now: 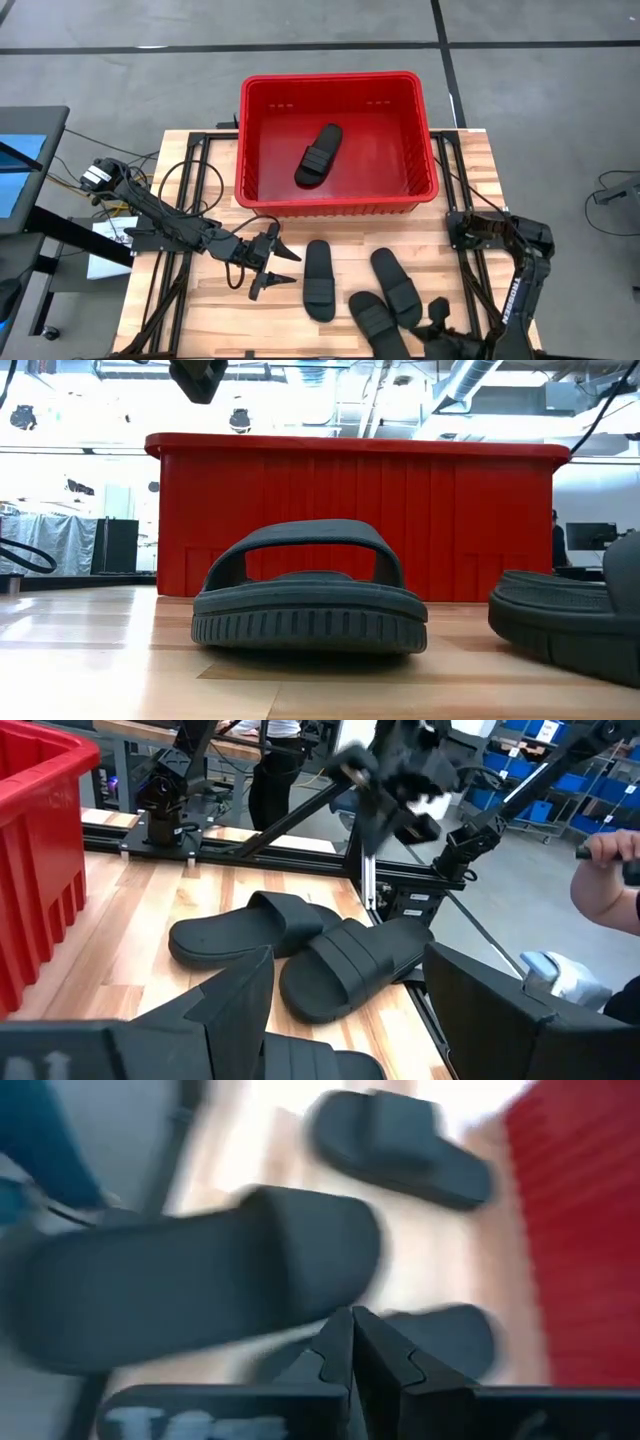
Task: Pick and place slides into bin
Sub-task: Put the black slipper into the red bin
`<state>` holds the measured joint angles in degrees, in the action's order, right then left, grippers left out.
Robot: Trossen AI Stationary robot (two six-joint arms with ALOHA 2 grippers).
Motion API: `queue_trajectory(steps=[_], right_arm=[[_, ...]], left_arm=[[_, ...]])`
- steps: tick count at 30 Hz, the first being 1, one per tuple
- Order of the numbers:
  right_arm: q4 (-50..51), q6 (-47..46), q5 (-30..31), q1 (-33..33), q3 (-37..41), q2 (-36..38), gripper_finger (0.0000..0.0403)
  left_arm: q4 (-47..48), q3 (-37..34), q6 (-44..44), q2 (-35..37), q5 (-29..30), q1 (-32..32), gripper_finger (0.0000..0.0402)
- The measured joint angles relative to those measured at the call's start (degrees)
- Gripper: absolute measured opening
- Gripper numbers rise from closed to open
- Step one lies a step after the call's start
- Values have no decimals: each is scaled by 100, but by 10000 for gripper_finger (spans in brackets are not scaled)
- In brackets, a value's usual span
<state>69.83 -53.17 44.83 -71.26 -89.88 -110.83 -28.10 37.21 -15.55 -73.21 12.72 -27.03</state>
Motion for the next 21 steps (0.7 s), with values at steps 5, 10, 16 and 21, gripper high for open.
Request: queue_trajectory(steps=[5,10,16,21], right_arm=[[-1093,291,8,2,327,-6,0],[-1157,33,38,125,413,-6,1],[-1711,93,-18,430,695,-6,35],[-1810,-81,-150,704,843,-6,87]], left_arm=[[15,0,0,0,-1,2,247],[22,0,0,0,-1,0,247],[25,0,0,0,-3,0,247],[24,0,-26,0,-5,0,247]])
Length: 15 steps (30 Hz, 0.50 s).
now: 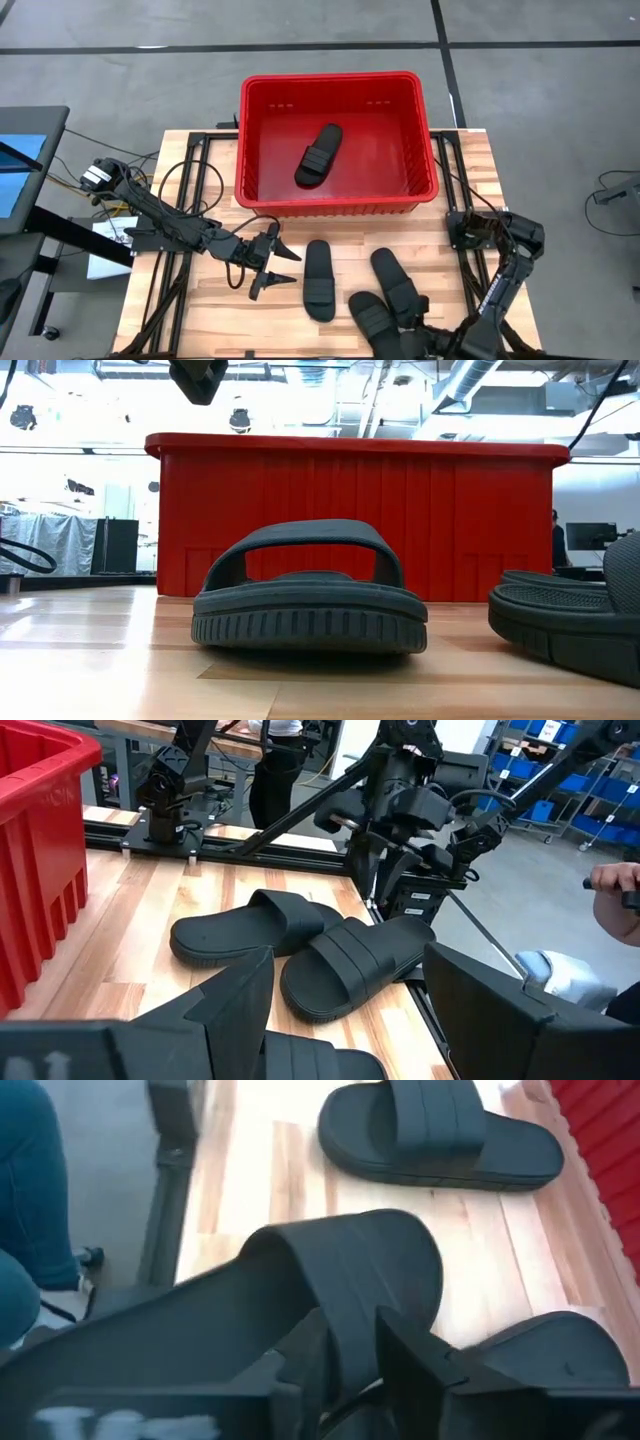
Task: Pick and place slides into bin
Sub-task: Put the black slipper into the red bin
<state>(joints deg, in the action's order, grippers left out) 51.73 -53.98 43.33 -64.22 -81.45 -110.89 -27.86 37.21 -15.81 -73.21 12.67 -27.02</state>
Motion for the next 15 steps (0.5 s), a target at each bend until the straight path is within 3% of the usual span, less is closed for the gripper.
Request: queue_trajectory(steps=[3,9,15], right_arm=[[-16,-2,-65,159,5,0,115],[-167,-6,-829,445,7,0,156],[-280,24,-903,500,7,0,178]], left_arm=[[-2,0,-2,0,0,1,247],[-9,0,-128,0,-5,2,247],[-11,0,-138,0,-7,1,247]])
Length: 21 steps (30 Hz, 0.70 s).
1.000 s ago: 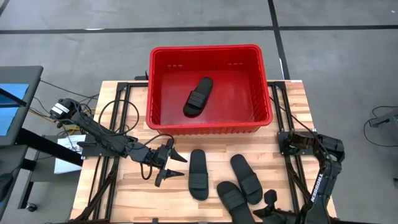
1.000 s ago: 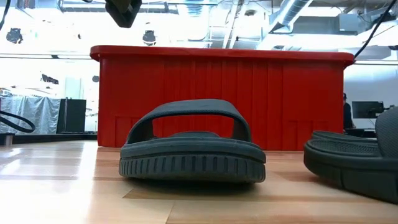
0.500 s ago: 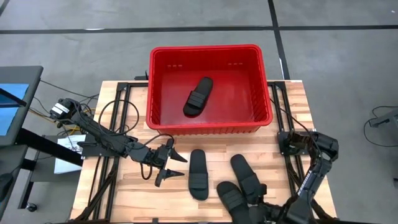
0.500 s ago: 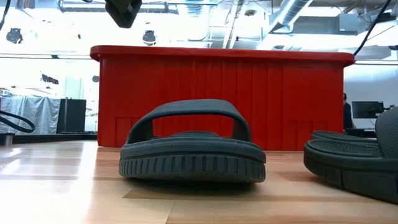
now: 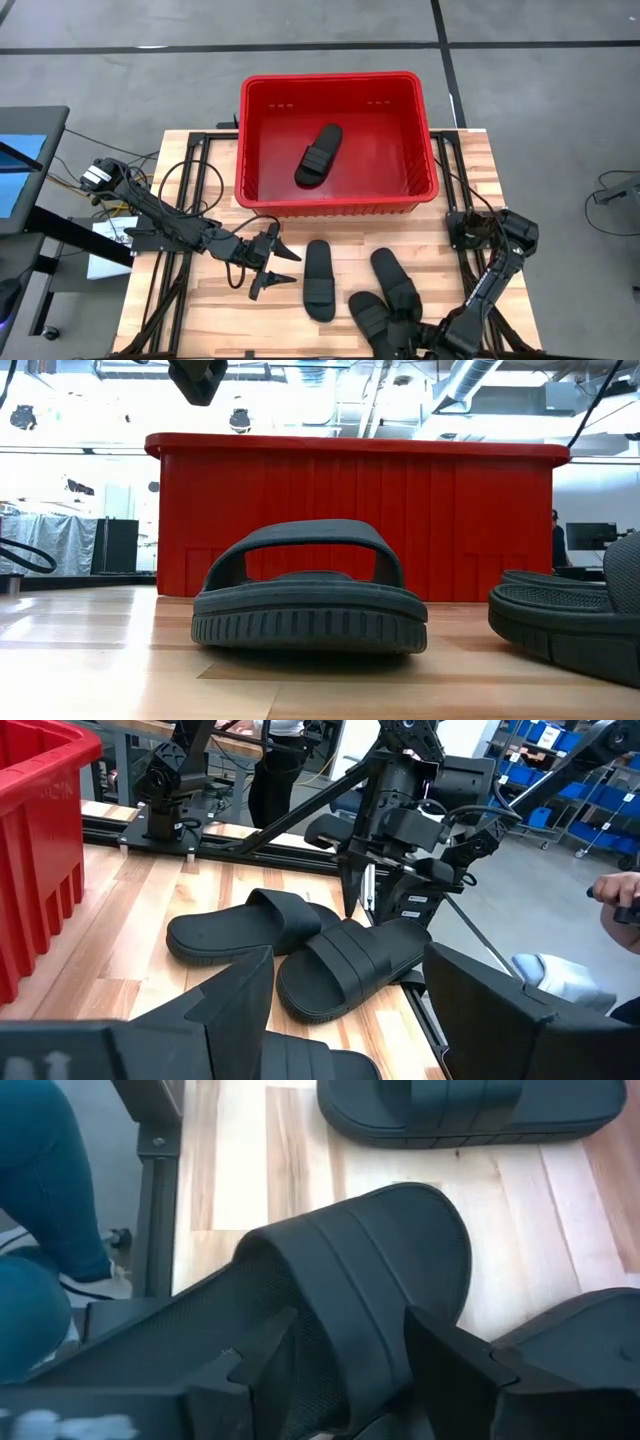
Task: Pick and place slides into bin
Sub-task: Put the black slipper into the red bin
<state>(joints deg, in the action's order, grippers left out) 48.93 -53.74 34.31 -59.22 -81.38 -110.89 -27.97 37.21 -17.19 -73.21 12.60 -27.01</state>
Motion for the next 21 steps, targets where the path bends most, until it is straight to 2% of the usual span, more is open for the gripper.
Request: queue_trajectory(steps=[9,16,21], right_arm=[[-74,15,-172,13,28,0,179],[-538,18,-358,130,589,4,166],[-654,17,-279,233,796,20,154]], left_arm=[[2,0,0,0,0,-2,247],[2,0,0,0,0,1,247],[2,0,0,0,0,-1,247]])
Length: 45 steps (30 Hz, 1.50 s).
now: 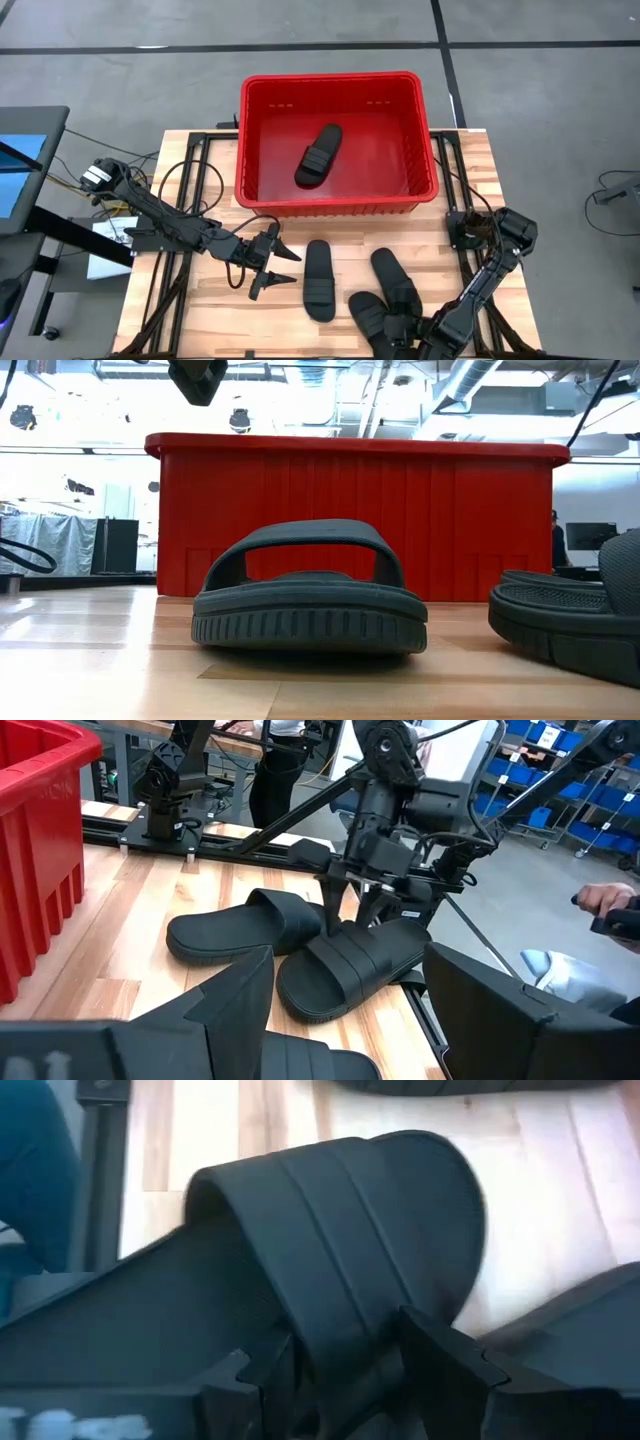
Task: Pick and place slides into bin
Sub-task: Put the black slipper into the red bin
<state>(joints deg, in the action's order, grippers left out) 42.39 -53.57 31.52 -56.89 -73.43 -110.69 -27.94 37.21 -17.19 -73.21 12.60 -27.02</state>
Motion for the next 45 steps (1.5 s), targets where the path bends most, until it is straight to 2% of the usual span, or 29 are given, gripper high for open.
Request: queue_trajectory(steps=[3,7,9,15,20,26,30,37,45], right_arm=[[34,-11,152,33,7,-2,125],[67,93,245,38,13,-7,33],[78,155,335,27,12,-8,14],[341,522,587,-14,-268,-35,6],[1228,800,871,-119,-757,-35,4],[2551,910,1593,-313,-1285,-35,2],[3093,1217,2181,-444,-1615,-31,2],[3222,2335,3094,-656,-1995,-26,1],[3222,2861,3426,-701,-1801,556,1]], left_arm=[[0,0,11,0,0,2,247],[17,0,42,0,0,0,247],[20,0,118,0,0,2,247],[17,0,137,0,2,2,247],[-9,0,137,0,2,0,247],[-79,0,137,0,2,2,247],[-266,0,142,0,4,2,247],[-369,0,145,0,5,2,247],[-369,0,159,0,6,2,247]])
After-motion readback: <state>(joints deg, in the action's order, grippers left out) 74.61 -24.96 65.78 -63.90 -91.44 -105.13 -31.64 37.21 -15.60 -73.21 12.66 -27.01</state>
